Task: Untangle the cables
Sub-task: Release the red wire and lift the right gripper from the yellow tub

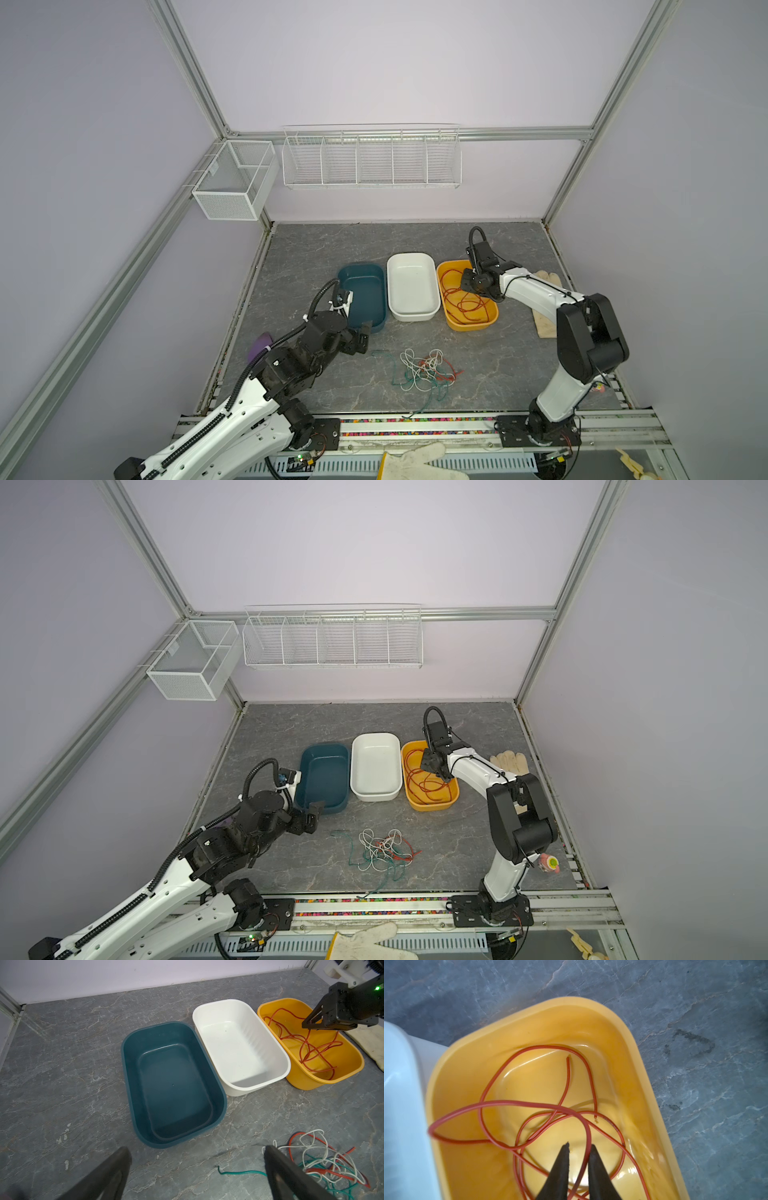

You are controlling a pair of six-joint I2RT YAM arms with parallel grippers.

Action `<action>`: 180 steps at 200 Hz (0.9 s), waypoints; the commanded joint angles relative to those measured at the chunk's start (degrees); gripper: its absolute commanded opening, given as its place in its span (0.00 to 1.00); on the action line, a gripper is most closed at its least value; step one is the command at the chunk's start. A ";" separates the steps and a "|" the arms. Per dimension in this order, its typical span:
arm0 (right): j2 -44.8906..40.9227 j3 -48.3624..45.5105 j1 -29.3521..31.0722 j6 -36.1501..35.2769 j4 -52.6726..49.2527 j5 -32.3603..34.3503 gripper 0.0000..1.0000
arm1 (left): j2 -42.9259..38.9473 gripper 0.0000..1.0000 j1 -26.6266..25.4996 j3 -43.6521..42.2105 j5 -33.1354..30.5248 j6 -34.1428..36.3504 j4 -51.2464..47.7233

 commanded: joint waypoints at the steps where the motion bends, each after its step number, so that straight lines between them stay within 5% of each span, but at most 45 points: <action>1: -3.03 1.50 0.72 -0.91 -2.37 0.04 0.30 | 0.15 0.99 0.27 -0.56 0.35 0.85 0.56; 73: -8.96 2.17 1.96 -1.96 -4.72 -0.52 0.44 | 0.93 0.99 0.28 -0.25 0.55 0.65 0.21; 99: -12.23 1.56 2.99 -3.20 -4.62 -3.48 0.58 | 1.21 0.99 0.29 -0.07 0.94 0.65 -0.04; 124: -15.27 0.21 4.74 -6.09 -3.84 -11.31 0.69 | 1.57 0.99 0.33 0.25 2.96 0.98 -0.26; 180: -25.10 -8.32 10.51 -12.67 -0.91 -30.78 0.74 | 2.27 0.99 0.28 0.99 10.93 1.71 -0.41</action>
